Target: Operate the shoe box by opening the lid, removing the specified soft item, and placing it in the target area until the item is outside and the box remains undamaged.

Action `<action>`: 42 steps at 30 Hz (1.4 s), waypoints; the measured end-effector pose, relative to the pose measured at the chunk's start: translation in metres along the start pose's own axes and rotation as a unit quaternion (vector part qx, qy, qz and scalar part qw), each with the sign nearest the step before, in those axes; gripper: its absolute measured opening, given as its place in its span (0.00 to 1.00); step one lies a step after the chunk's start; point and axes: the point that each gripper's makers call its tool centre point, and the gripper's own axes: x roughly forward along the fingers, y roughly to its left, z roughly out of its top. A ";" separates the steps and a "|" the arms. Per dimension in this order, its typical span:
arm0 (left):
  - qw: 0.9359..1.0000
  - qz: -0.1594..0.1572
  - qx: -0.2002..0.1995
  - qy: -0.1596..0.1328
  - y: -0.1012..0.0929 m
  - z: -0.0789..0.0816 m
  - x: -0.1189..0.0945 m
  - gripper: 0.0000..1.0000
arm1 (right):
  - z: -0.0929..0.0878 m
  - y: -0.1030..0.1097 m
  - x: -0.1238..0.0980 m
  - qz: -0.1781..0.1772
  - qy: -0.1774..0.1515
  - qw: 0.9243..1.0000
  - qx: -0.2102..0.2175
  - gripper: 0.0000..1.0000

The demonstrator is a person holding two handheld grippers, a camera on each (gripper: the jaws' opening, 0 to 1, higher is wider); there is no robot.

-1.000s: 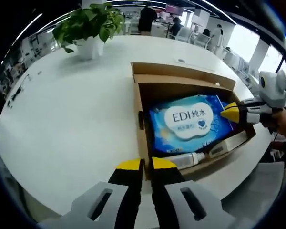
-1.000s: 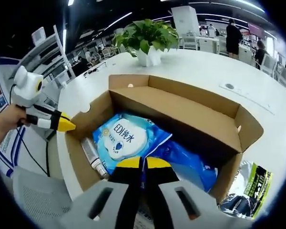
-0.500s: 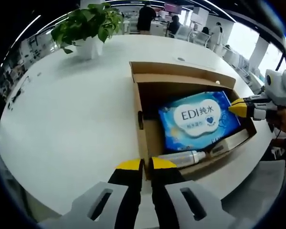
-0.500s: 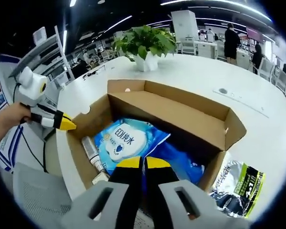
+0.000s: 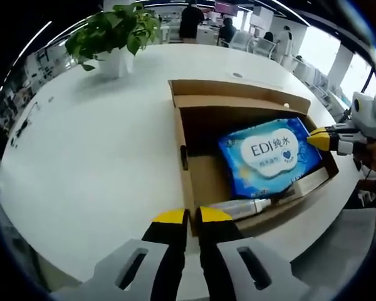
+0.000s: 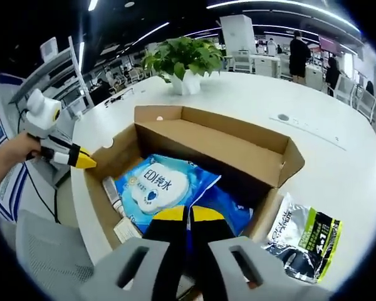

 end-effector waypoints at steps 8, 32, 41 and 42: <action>0.999 0.008 0.048 0.002 -0.002 0.005 -0.003 0.06 | -0.007 -0.006 0.003 -0.009 0.012 1.000 -0.002 0.00; 0.993 -0.012 0.116 -0.022 -0.031 0.037 -0.011 0.22 | -0.014 -0.010 0.005 -0.011 0.020 1.000 -0.004 0.00; 0.993 -0.041 0.107 -0.012 -0.045 0.036 0.008 0.23 | -0.015 -0.010 0.005 -0.011 0.022 1.000 -0.004 0.00; 0.993 -0.044 0.106 -0.011 -0.046 0.036 0.010 0.23 | -0.015 -0.010 0.005 -0.011 0.023 1.000 -0.004 0.00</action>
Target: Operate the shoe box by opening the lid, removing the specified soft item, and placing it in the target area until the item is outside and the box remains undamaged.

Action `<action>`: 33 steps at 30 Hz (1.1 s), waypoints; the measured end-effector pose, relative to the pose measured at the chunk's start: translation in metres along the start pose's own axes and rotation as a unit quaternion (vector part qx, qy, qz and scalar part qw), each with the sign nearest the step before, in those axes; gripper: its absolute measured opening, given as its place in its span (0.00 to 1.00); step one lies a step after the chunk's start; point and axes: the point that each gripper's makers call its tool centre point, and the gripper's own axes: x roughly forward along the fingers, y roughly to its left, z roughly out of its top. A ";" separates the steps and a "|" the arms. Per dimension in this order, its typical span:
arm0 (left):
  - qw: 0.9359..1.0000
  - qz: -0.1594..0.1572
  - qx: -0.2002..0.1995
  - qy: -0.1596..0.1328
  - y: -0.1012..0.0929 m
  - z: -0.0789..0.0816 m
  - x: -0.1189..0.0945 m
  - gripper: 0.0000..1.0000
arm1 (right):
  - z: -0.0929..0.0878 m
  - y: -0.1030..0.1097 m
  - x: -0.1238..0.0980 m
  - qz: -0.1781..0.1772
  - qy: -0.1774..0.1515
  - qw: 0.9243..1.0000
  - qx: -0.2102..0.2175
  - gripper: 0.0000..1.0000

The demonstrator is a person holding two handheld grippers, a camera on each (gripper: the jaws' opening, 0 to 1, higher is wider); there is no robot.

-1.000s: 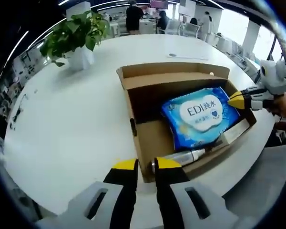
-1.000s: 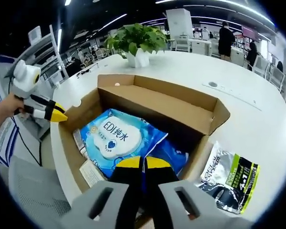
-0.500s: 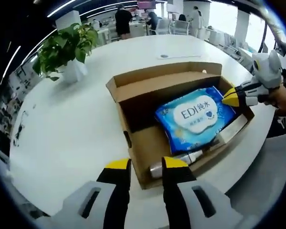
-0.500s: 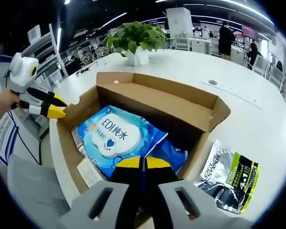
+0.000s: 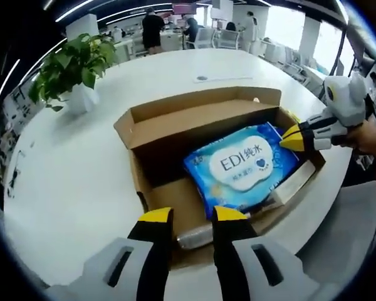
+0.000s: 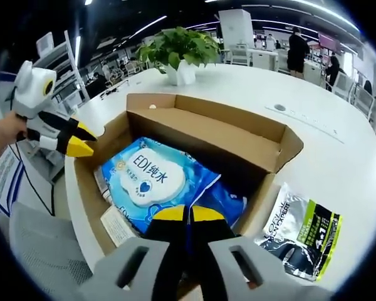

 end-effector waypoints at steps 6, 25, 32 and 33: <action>0.999 -0.026 -0.016 0.009 -0.010 -0.003 0.014 0.24 | -0.001 -0.001 0.001 0.000 0.001 1.000 0.001 0.00; 0.993 -0.091 -0.052 0.049 -0.026 -0.012 0.045 0.19 | -0.003 -0.001 0.002 0.005 0.003 1.000 0.004 0.00; 0.993 -0.095 -0.052 0.053 -0.029 -0.012 0.049 0.16 | -0.003 -0.001 0.002 0.005 0.002 1.000 0.002 0.00; 0.993 -0.095 -0.052 0.054 -0.029 -0.013 0.049 0.16 | -0.003 -0.001 0.002 0.005 0.001 1.000 0.003 0.00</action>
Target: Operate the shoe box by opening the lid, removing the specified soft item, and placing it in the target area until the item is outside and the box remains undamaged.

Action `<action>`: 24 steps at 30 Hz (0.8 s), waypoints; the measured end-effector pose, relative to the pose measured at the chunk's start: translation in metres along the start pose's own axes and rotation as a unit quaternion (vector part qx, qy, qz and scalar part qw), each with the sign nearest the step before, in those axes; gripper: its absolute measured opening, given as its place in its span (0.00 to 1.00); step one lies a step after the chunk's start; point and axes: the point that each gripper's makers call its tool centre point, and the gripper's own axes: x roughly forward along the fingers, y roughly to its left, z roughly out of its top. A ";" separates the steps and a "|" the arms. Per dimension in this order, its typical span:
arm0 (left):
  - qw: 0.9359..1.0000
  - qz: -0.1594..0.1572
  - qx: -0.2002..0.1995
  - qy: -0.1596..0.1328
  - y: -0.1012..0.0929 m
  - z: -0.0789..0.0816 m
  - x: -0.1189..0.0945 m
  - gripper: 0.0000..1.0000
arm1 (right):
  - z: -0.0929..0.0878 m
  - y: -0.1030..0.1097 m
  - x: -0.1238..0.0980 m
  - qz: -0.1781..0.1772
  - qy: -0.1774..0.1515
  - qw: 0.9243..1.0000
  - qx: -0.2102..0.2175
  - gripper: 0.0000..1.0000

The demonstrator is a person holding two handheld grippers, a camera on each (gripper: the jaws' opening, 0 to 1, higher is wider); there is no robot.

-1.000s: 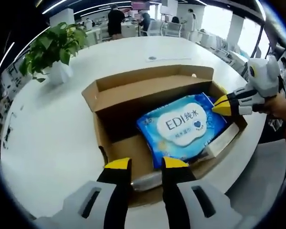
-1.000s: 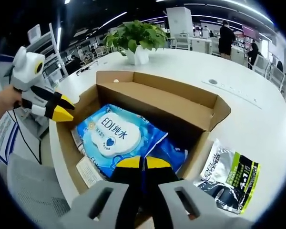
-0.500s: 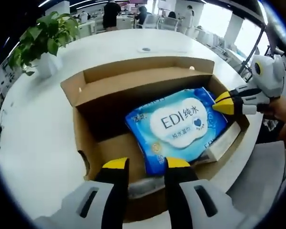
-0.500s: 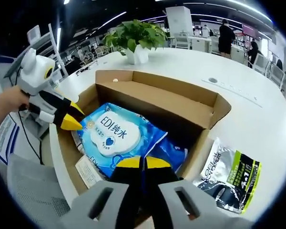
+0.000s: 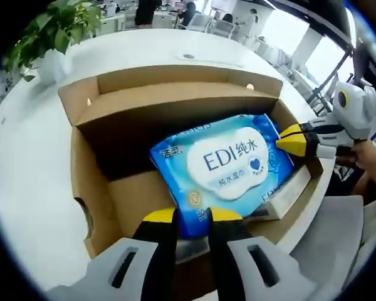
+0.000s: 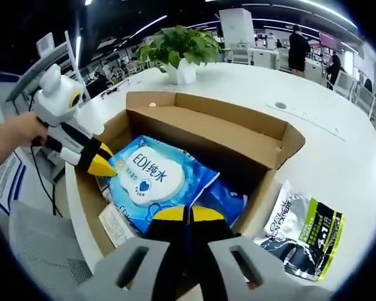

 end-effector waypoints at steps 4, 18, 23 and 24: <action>1.000 0.004 -0.002 -0.004 0.001 0.001 0.000 0.08 | 0.000 0.000 0.000 -0.002 -0.001 1.000 0.001 0.00; 0.999 0.029 0.036 -0.015 0.001 0.007 -0.007 0.00 | 0.005 0.003 -0.005 -0.007 -0.008 1.000 0.006 0.00; 0.999 0.030 0.035 -0.017 0.001 0.010 -0.011 0.00 | 0.010 0.003 -0.007 -0.005 -0.013 1.000 0.009 0.00; 0.999 0.031 0.037 -0.018 0.000 0.011 -0.013 0.00 | 0.010 0.004 -0.008 -0.005 -0.014 1.000 0.009 0.00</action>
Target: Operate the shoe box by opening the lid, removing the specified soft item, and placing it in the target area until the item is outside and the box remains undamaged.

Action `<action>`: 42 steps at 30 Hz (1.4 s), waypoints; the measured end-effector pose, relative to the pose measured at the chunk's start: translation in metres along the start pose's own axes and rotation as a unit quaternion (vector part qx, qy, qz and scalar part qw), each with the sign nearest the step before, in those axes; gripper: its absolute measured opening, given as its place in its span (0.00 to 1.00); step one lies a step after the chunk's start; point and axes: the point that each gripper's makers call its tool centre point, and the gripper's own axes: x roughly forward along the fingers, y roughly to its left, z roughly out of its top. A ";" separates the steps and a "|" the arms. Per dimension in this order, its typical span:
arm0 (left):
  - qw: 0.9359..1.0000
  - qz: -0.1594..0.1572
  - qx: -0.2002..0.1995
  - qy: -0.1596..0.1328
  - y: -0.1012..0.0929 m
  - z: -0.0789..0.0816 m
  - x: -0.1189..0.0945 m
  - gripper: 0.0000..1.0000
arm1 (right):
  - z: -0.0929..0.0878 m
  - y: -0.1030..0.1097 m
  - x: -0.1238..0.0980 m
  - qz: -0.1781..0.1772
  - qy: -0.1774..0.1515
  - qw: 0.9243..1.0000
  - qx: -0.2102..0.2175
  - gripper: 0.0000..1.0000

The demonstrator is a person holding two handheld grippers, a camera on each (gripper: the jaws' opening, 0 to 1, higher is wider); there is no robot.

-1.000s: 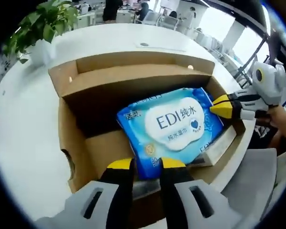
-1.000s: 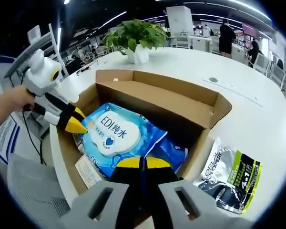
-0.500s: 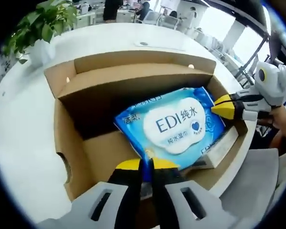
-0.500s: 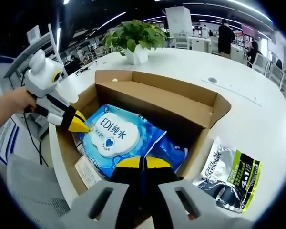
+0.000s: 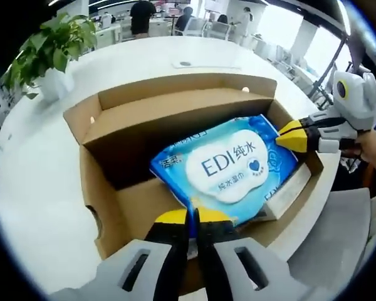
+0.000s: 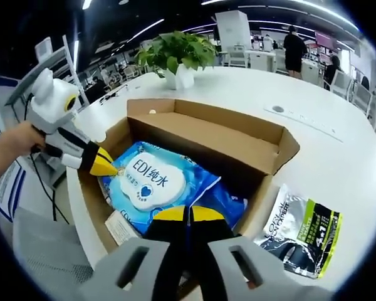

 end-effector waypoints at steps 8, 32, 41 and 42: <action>1.000 0.007 0.006 -0.013 -0.001 0.007 -0.011 0.00 | 0.007 0.001 -0.008 0.004 -0.012 1.000 0.006 0.00; 0.999 0.001 0.010 -0.051 -0.028 0.036 -0.037 0.00 | 0.028 -0.006 -0.043 0.007 -0.042 0.999 0.019 0.00; 0.997 -0.010 0.017 -0.075 -0.048 0.057 -0.040 0.00 | 0.033 -0.024 -0.062 -0.006 -0.060 0.998 0.033 0.00; 0.997 -0.014 0.018 -0.077 -0.051 0.060 -0.040 0.00 | 0.034 -0.028 -0.066 -0.009 -0.064 0.997 0.036 0.00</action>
